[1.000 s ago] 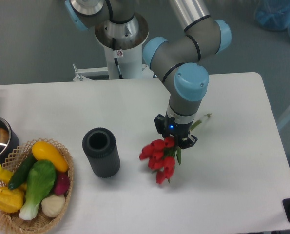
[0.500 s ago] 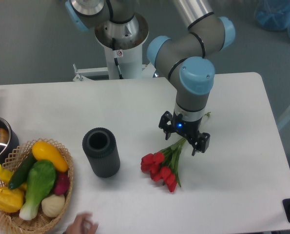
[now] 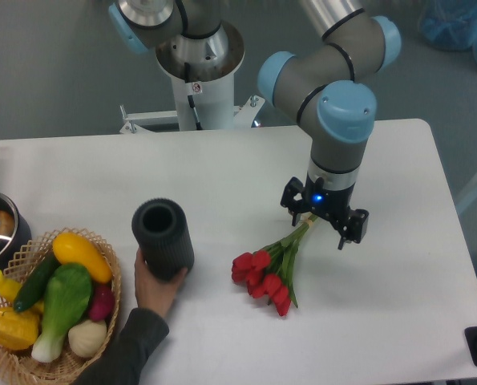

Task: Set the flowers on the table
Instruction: 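Raise the open gripper up and away from the tulips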

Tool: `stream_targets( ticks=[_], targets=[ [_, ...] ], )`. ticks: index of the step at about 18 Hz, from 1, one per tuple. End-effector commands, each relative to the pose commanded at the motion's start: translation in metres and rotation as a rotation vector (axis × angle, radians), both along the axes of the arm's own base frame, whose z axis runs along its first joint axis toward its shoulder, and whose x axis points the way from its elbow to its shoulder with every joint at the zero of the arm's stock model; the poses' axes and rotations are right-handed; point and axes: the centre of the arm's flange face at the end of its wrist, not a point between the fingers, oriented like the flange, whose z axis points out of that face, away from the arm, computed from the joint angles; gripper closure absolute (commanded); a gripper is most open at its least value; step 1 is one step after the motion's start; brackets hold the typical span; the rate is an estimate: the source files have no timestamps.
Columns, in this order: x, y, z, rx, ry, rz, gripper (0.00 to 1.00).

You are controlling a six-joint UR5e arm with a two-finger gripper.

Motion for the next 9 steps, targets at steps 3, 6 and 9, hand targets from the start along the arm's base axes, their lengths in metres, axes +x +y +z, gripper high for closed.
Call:
stream_targets(
  ticks=[3, 6, 9],
  targets=[
    [-0.011, -0.013, 0.000, -0.002, 0.004, 0.002, 0.00],
    [-0.018, -0.021, -0.001, -0.011, 0.010, -0.024, 0.00],
    [-0.024, -0.031, -0.002, -0.026, 0.018, -0.025, 0.00]
  ],
)
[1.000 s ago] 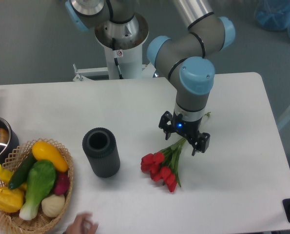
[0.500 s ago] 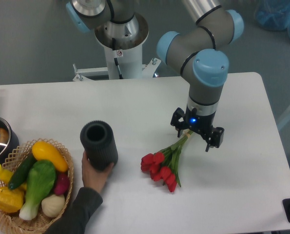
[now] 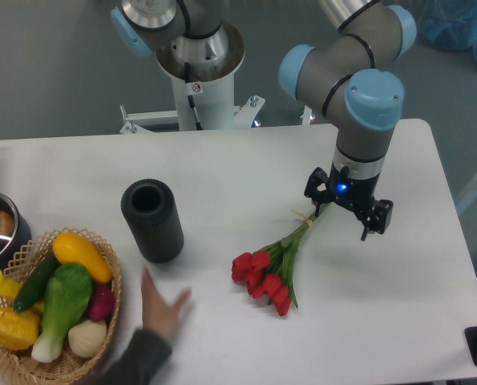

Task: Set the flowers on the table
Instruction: 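Raise the open gripper up and away from the tulips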

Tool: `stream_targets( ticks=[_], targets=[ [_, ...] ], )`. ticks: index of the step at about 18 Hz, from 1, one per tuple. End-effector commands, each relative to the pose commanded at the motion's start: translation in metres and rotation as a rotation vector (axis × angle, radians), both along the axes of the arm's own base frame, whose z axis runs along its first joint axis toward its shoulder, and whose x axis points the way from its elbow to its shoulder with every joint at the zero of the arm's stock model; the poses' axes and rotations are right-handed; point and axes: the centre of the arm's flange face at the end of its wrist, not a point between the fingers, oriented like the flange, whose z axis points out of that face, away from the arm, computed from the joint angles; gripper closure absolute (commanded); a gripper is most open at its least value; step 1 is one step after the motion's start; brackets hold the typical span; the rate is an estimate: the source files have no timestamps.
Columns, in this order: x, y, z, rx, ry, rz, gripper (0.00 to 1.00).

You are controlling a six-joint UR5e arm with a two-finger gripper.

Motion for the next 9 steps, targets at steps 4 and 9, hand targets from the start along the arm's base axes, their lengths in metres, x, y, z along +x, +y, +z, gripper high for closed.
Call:
stream_targets(
  ticks=[4, 9],
  targets=[
    [-0.0051, -0.0072, -0.0001, -0.010, 0.005, 0.013, 0.00],
    [-0.0055, -0.0074, -0.0011, -0.013, 0.004, 0.016, 0.00]
  ],
)
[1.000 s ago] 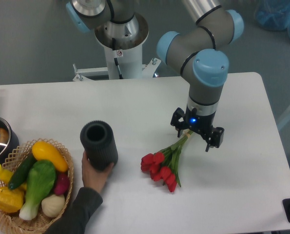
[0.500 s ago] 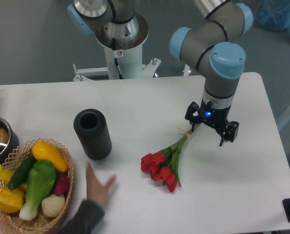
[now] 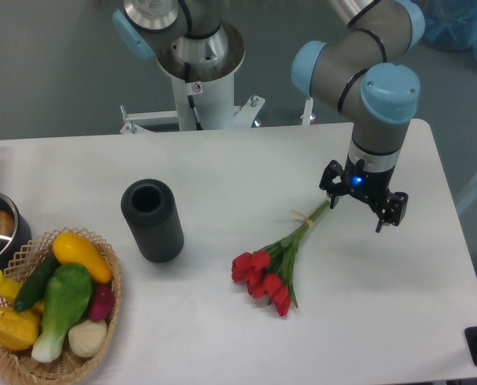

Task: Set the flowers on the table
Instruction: 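Raise the open gripper up and away from the tulips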

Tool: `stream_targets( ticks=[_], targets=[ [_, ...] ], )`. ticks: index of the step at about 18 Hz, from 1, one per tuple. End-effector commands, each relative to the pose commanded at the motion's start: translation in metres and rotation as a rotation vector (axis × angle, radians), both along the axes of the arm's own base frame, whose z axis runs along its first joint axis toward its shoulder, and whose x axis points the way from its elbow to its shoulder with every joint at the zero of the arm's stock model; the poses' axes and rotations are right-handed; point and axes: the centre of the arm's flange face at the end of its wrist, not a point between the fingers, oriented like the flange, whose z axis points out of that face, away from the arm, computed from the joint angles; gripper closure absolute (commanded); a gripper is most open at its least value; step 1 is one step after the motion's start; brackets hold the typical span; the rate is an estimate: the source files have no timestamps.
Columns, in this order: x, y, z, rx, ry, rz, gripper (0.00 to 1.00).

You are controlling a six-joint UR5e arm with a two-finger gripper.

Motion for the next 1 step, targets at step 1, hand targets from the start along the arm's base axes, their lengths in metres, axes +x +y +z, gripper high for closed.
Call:
stream_targets(
  ticks=[1],
  targets=[
    [0.0000, 0.0000, 0.0000, 0.000, 0.000, 0.000, 0.00]
  ],
)
